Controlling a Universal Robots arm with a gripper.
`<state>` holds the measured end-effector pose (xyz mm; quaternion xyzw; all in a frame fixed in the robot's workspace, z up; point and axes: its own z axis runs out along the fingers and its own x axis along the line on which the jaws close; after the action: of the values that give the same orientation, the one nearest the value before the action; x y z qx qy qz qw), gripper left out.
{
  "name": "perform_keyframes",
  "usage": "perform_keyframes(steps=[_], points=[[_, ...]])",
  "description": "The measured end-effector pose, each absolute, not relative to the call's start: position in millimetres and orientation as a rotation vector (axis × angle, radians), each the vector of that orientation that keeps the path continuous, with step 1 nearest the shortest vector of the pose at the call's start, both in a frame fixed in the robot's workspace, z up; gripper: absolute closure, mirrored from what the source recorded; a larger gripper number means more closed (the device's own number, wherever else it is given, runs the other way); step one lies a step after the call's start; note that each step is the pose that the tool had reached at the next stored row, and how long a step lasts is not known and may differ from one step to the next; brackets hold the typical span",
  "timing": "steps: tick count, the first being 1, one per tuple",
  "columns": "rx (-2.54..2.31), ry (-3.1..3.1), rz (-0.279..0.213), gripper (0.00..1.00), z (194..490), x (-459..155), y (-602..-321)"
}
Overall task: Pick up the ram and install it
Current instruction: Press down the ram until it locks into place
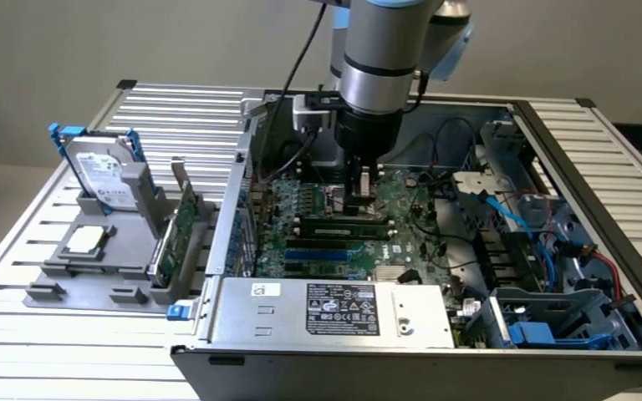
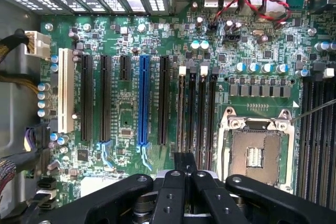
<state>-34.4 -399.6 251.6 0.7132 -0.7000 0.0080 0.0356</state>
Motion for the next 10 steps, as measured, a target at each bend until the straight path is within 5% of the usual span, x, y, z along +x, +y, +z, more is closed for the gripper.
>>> perform_keyframes(steps=[10], points=[[2.191, -2.151, 0.024, 0.89, 254.1, -34.4, -399.7]])
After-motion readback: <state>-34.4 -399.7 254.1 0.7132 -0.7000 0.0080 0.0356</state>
